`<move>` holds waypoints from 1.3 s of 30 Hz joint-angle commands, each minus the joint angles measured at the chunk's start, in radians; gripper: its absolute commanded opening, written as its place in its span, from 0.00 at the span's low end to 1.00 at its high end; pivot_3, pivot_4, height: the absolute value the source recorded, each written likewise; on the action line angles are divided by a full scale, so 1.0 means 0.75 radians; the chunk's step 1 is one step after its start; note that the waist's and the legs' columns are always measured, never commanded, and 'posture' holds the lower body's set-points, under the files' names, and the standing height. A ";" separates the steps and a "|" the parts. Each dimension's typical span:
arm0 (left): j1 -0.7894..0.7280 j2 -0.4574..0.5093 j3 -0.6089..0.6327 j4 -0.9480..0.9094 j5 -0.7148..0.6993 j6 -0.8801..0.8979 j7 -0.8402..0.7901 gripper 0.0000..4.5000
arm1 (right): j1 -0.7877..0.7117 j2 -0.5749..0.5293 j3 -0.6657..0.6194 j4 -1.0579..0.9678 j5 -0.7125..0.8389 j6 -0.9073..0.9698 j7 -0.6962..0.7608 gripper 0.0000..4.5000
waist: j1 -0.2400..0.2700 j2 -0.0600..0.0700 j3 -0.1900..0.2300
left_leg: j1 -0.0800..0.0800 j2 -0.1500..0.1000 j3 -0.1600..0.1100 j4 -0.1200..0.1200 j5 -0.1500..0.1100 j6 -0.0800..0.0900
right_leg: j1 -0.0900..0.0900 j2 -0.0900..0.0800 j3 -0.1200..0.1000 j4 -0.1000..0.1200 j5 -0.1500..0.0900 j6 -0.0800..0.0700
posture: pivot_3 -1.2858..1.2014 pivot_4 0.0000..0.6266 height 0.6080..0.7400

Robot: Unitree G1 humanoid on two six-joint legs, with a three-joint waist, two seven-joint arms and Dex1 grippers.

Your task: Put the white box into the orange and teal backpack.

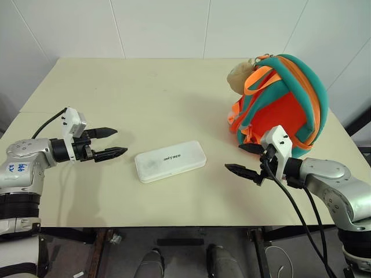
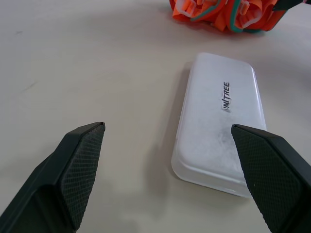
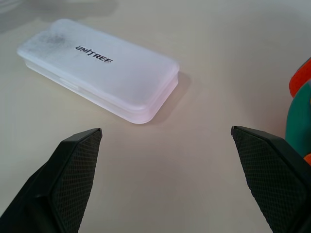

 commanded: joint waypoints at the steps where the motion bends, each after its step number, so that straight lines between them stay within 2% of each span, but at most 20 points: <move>1: 0.002 -0.007 0.026 -0.040 -0.021 -0.022 0.007 0.99 | -0.018 0.008 -0.043 -0.067 0.025 -0.004 -0.026 1.00 | -0.001 0.000 0.000 | 0.000 0.000 0.000 0.000 0.000 0.000 | 0.000 0.000 0.000 0.000 0.000 0.000 | 0.52 0.24 1.00; 7: 0.011 -0.030 0.029 -0.062 -0.043 -0.023 -0.010 0.99 | -0.023 0.017 -0.033 -0.071 0.014 -0.016 -0.052 1.00 | 0.000 0.000 0.000 | 0.000 0.000 0.000 0.000 0.000 0.000 | 0.000 0.000 0.000 0.000 0.000 0.000 | 0.52 0.24 1.00; 10: -0.028 -0.043 -0.006 0.002 -0.001 -0.077 -0.023 0.99 | -0.054 0.048 -0.026 -0.065 -0.006 -0.034 -0.097 1.00 | -0.001 0.000 0.000 | 0.000 0.000 0.000 0.000 0.000 0.000 | 0.000 0.000 0.000 0.000 0.000 0.000 | 0.52 0.24 1.00; 11: -0.029 -0.051 -0.015 0.001 0.007 -0.087 -0.020 1.00 | -0.062 0.052 -0.011 -0.067 -0.045 -0.064 -0.120 0.96 | 0.000 0.000 0.000 | 0.000 0.000 0.000 0.000 0.000 0.000 | 0.000 0.000 0.000 0.000 0.000 0.000 | 0.52 0.24 1.00; 13: -0.027 -0.039 -0.026 -0.003 0.019 -0.067 -0.010 0.91 | -0.098 0.097 0.017 -0.065 -0.069 -0.046 -0.185 0.87 | -0.001 0.000 0.000 | 0.000 0.000 0.000 0.000 0.000 0.000 | 0.000 0.000 0.000 0.001 0.000 0.000 | 0.52 0.24 1.00; 14: -0.024 -0.032 -0.023 -0.001 0.016 -0.061 -0.017 0.86 | -0.121 0.117 0.037 -0.061 -0.075 -0.037 -0.199 0.79 | -0.003 0.000 0.000 | 0.000 0.000 0.000 0.000 0.000 0.000 | 0.000 0.000 0.000 0.001 0.000 -0.001 | 0.52 0.24 1.00; 19: 0.002 -0.007 -0.024 -0.017 0.023 -0.034 -0.010 0.51 | -0.186 0.163 0.102 -0.003 -0.104 -0.052 -0.194 0.42 | 0.000 0.000 0.000 | 0.000 0.000 0.000 0.000 0.000 0.000 | 0.000 0.000 0.000 0.001 -0.001 -0.001 | 0.52 0.24 1.00; 21: 0.019 0.020 -0.056 -0.069 0.026 0.101 0.013 0.36 | -0.209 0.169 0.117 0.039 -0.113 -0.074 -0.167 0.25 | -0.001 0.000 0.000 | 0.000 0.000 0.000 0.000 0.000 0.000 | 0.000 0.000 0.000 0.001 -0.001 -0.001 | 0.52 0.24 1.00; 23: 0.026 0.022 -0.057 -0.077 0.025 0.123 0.021 0.22 | -0.219 0.180 0.131 0.098 -0.144 -0.120 -0.157 0.10 | -0.001 0.000 0.000 | 0.000 0.000 0.000 0.000 0.000 0.000 | 0.000 0.000 0.000 0.002 -0.001 -0.001 | 0.52 0.24 1.00; 25: 0.060 0.055 -0.057 -0.092 0.036 0.160 0.026 0.09 | -0.233 0.202 0.175 0.161 -0.185 -0.153 -0.162 0.00 | -0.002 0.000 0.000 | 0.000 0.000 0.000 0.000 0.000 0.000 | 0.000 0.000 0.000 0.002 -0.001 -0.001 | 0.52 0.24 1.00; 26: 0.072 0.072 -0.059 -0.094 0.045 0.182 0.035 0.02 | -0.243 0.213 0.194 0.186 -0.204 -0.160 -0.164 0.00 | -0.006 0.000 0.000 | 0.000 0.000 0.000 0.000 0.000 0.000 | 0.000 0.000 0.000 0.002 -0.001 -0.001 | 0.52 0.24 1.00; 27: 0.112 0.097 -0.066 -0.128 0.046 0.232 0.036 0.01 | -0.251 0.222 0.222 0.233 -0.243 -0.190 -0.165 0.00 | -0.010 0.000 0.000 | 0.000 0.000 0.000 0.000 0.000 0.000 | -0.001 0.000 0.000 0.002 -0.001 -0.001 | 0.52 0.24 1.00; 34: 0.233 0.137 -0.118 -0.225 0.083 0.348 0.090 0.01 | -0.301 0.278 0.326 0.463 -0.413 -0.328 -0.164 0.00 | -0.004 0.000 0.000 | 0.000 0.000 0.000 0.000 0.000 0.000 | -0.002 0.000 0.000 0.005 -0.002 -0.002 | 0.52 0.24 1.00; 39: 0.283 0.024 -0.064 -0.293 0.019 0.337 0.157 0.01 | -0.367 0.329 0.428 0.668 -0.540 -0.407 -0.150 0.00 | -0.001 0.000 0.000 | 0.000 0.000 0.000 0.000 0.000 0.000 | -0.002 0.000 0.000 0.005 -0.003 -0.004 | 0.52 0.24 1.00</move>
